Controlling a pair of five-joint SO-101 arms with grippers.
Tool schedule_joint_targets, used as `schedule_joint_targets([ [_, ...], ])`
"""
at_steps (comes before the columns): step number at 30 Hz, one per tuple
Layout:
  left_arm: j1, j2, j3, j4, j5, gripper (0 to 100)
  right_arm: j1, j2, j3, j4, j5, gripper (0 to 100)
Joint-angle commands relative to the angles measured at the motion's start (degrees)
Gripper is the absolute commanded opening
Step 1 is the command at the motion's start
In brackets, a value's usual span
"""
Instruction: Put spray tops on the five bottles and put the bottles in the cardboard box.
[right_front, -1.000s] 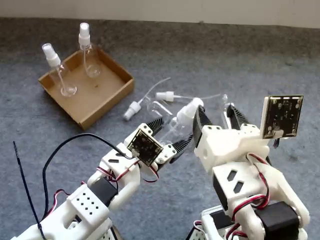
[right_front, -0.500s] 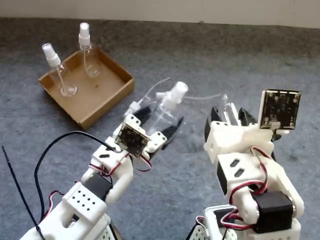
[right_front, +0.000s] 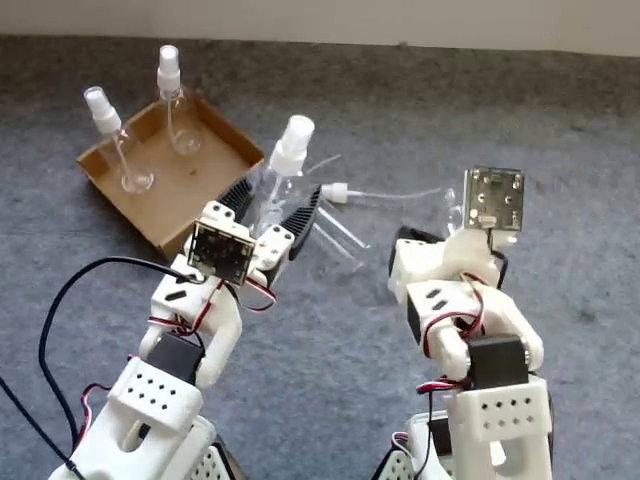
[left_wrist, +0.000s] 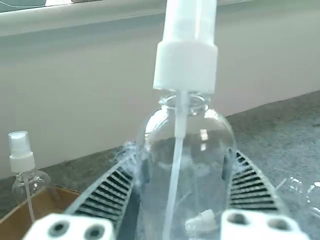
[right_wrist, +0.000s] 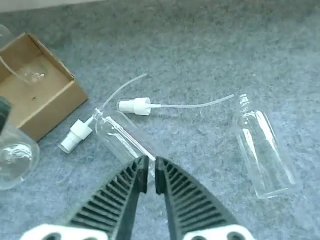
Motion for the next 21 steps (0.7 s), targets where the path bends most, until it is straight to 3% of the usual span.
schedule_joint_targets([
  [1,-0.84,-1.27,-3.56,-1.41,-0.09,9,0.48,-0.66,3.47,-8.04,0.62,0.4],
  [8,-0.84,-3.21,-1.54,-1.14,0.00,9,-2.15,-0.66,13.67,-22.20,0.62,0.4],
  [15,-0.75,-3.65,-5.67,-0.35,0.09,9,-8.84,-0.66,17.98,-23.08,0.62,0.4],
  [19,-0.31,-2.68,-12.26,6.86,0.26,9,-11.74,-0.48,18.59,-23.16,0.62,0.4],
  [21,-0.66,-0.31,-16.40,9.49,3.69,9,-13.67,-0.48,18.68,-23.16,0.62,0.4],
])
